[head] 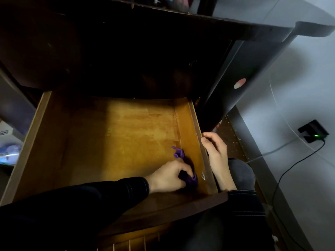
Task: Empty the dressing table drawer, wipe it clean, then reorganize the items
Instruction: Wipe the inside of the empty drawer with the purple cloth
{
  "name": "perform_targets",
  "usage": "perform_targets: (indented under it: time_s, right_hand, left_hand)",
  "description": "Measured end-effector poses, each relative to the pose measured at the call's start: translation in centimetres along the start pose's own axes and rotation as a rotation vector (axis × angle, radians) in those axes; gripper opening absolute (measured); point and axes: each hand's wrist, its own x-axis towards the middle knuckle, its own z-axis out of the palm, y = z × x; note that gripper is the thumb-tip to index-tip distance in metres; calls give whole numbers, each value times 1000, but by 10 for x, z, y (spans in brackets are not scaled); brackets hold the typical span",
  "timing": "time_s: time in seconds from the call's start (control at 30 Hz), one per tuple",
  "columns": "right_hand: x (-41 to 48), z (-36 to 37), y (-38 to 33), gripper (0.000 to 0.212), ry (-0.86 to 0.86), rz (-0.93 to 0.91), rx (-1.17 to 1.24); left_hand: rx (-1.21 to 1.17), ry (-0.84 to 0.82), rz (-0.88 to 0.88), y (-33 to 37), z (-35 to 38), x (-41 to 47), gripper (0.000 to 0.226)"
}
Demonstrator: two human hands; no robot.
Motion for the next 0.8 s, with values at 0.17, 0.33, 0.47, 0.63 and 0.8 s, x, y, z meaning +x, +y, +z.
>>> perform_targets:
  time_s: [0.17, 0.33, 0.47, 0.63, 0.8]
  right_hand:
    - [0, 2, 1, 16, 7, -20, -3]
    - [0, 2, 1, 15, 7, -16, 13]
    - [-2, 2, 0, 16, 9, -9, 25]
    - [-1, 2, 3, 18, 15, -17, 13]
    - [0, 2, 2, 19, 12, -27, -6]
  left_hand:
    - [-142, 106, 91, 10, -6, -1, 28]
    - [-112, 130, 85, 3, 2, -5, 27]
    - [-16, 14, 25, 0, -2, -3, 21]
    - [-204, 82, 105, 13, -6, -3, 19]
    - [-64, 7, 58, 7, 2, -7, 16]
